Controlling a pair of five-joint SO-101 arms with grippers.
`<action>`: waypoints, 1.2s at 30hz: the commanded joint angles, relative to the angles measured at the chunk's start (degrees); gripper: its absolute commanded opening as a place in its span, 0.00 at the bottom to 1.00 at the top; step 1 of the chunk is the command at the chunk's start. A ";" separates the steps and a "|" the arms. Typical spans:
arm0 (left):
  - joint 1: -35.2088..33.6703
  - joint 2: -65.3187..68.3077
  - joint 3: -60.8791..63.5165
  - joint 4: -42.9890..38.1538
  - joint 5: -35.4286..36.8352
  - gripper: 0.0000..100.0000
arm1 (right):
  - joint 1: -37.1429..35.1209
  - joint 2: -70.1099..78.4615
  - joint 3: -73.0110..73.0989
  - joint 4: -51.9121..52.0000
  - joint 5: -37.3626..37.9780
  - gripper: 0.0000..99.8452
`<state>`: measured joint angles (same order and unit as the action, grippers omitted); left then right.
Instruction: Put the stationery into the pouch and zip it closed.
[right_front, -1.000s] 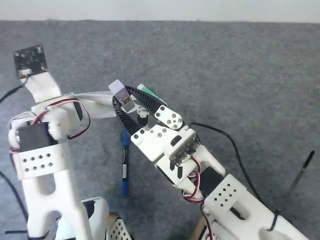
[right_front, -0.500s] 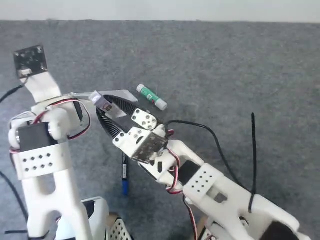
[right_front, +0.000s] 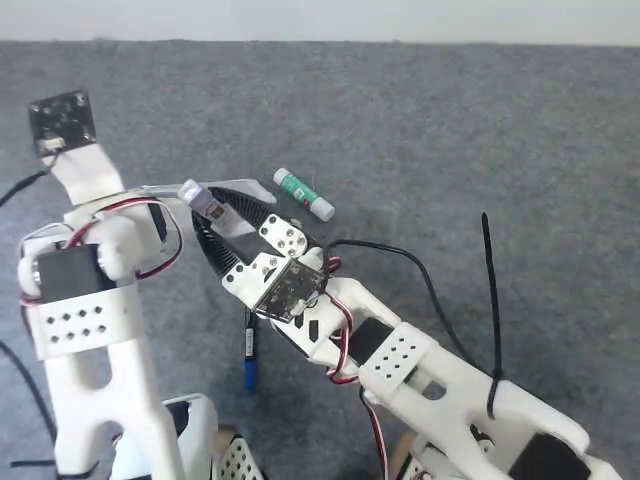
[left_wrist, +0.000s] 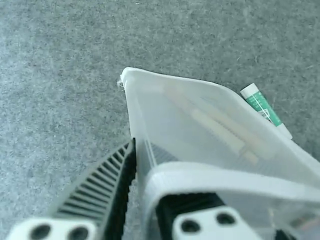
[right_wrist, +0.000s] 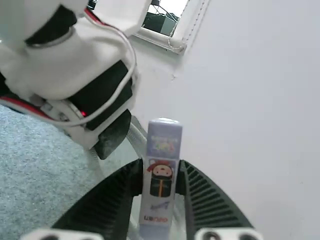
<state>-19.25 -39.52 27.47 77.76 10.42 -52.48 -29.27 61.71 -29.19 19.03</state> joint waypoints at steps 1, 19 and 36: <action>-0.18 -0.09 -0.40 -0.26 -0.53 0.01 | -0.31 -0.57 0.09 -1.01 1.32 0.14; -0.18 -0.09 -0.40 -0.26 -0.53 0.01 | -1.45 -12.44 2.55 12.44 0.70 0.19; -0.18 -0.09 -0.40 -0.18 -0.53 0.01 | -1.54 -16.57 4.31 12.44 0.53 0.01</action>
<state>-19.34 -39.52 27.47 77.76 10.42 -53.45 -45.19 67.69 -16.88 19.03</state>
